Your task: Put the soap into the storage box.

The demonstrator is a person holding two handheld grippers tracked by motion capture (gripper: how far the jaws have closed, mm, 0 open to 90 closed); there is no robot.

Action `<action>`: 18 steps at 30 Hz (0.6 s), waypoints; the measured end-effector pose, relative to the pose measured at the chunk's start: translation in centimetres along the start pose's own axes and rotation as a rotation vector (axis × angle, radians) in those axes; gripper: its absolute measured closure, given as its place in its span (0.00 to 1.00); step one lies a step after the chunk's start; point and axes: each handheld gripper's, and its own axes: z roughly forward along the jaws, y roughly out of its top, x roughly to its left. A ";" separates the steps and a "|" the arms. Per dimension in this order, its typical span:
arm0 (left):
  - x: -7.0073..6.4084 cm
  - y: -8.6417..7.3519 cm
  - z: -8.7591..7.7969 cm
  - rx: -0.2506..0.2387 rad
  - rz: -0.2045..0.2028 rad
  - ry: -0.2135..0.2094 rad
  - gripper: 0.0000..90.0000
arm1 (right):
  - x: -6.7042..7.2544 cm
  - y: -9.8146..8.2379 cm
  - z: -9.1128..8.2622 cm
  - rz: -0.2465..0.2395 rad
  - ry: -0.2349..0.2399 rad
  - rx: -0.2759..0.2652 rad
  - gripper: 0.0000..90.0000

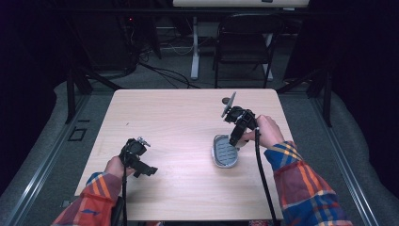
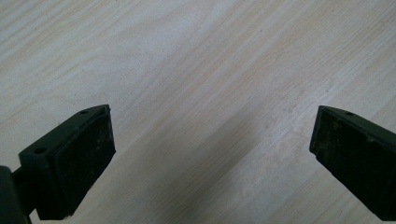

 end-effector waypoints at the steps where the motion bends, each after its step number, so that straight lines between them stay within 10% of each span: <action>1: 0.0 0.0 0.0 0.001 0.001 0.000 0.00 | 0.1 0.1 0.0 0.005 0.005 -0.006 0.27; 18: 0.0 0.0 0.0 0.002 0.003 0.000 0.00 | 1.3 1.8 1.5 -0.036 0.030 0.013 0.27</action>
